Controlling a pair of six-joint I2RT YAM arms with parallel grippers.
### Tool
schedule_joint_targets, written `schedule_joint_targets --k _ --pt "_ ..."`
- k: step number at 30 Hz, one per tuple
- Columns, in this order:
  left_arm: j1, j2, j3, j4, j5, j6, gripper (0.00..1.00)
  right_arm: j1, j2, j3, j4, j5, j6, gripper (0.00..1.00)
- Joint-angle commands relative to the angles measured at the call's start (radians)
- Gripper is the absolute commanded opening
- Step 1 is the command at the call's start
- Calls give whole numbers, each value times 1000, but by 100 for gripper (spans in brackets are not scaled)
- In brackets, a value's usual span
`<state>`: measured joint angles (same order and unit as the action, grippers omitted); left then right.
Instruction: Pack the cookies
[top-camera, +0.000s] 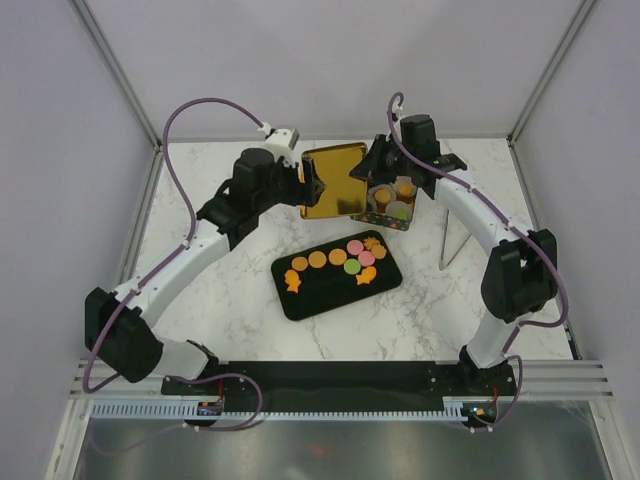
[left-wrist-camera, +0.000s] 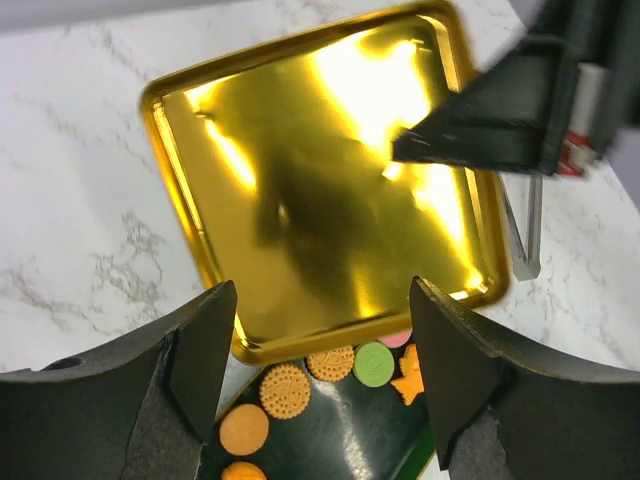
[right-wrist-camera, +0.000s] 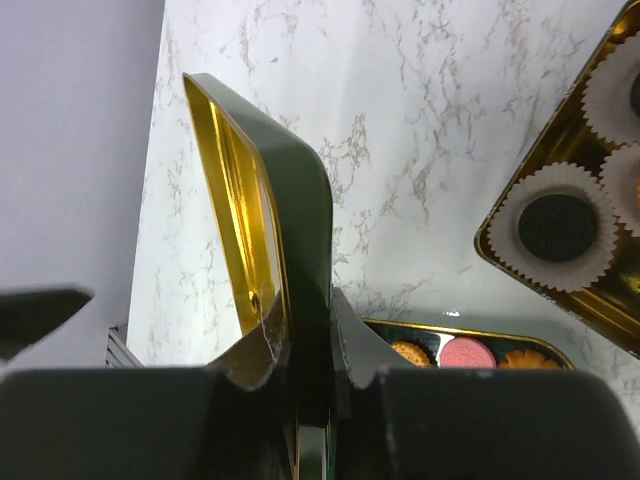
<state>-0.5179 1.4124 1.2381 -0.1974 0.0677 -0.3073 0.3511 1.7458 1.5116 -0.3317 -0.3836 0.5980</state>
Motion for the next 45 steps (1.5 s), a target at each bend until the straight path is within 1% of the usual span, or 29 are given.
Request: schedule_joint_targets --k 1,2,3,4,5,6,7,8,9,11,14,15,17,18,19,21,22,24,25,27,29,31,36,40,41,43,45 --pt "-152 -73 -8 82 -172 261 78 -33 50 131 -53 -9 45 0" --pt "-184 -95 -26 125 -246 299 78 -44 63 151 -69 -21 54 0" --pt "-217 -104 -66 147 -284 395 78 -52 76 171 -79 -32 66 0" --pt "-282 -110 -86 176 -348 440 78 -73 98 209 -92 -61 86 0" --pt "-312 -113 -103 232 -383 488 78 -81 107 225 -95 -76 100 0" --pt "-364 -115 -144 274 -419 576 79 -89 115 239 -99 -84 108 0" --pt "-381 -113 -166 311 -462 615 80 -96 127 271 -115 -98 114 0" --pt "-393 -110 -186 381 -477 651 81 -97 133 289 -128 -101 115 0" --pt "-407 -104 -218 409 -486 693 81 -98 141 320 -144 -101 115 0" --pt "-412 -102 -247 464 -457 726 81 -100 141 332 -159 -104 121 0" --pt "-419 -112 -371 663 -414 832 82 -103 135 338 -171 -109 129 0" --pt "-419 -109 -399 808 -411 909 83 -101 129 337 -174 -110 135 0" --pt "-418 -86 -465 919 -362 1000 83 -103 123 334 -179 -113 144 0" --pt "-418 -73 -476 976 -349 1067 84 -103 115 328 -179 -116 149 0" --pt "-416 -34 -479 1053 -350 1092 84 -101 112 323 -181 -118 152 0" --pt "-409 12 -459 1118 -361 1143 84 -103 94 305 -179 -117 158 0" --pt "-406 31 -453 1153 -344 1155 84 -101 86 299 -182 -117 160 0" --pt "-403 82 -436 1179 -315 1218 84 -101 67 283 -181 -113 160 0" --pt "-403 98 -427 1225 -318 1238 84 -101 61 279 -181 -113 158 0" --pt "-395 148 -390 1265 -336 1274 84 -101 44 260 -182 -107 155 0" --pt "-389 175 -358 1226 -309 1309 84 -101 34 245 -181 -106 151 0" --pt "-384 194 -345 1230 -295 1327 83 -101 18 226 -185 -107 148 0" --pt "-372 263 -312 1296 -296 1425 78 -101 -18 184 -187 -93 134 0" --pt "-373 284 -315 1331 -276 1462 64 -101 -29 173 -188 -92 126 0" --pt "-369 290 -310 1349 -282 1465 59 -101 -31 171 -190 -92 125 1" --pt "-361 307 -301 1406 -299 1470 54 -101 -37 159 -191 -93 114 1" --pt "-353 316 -282 1414 -299 1478 52 -101 -46 138 -191 -92 108 1"
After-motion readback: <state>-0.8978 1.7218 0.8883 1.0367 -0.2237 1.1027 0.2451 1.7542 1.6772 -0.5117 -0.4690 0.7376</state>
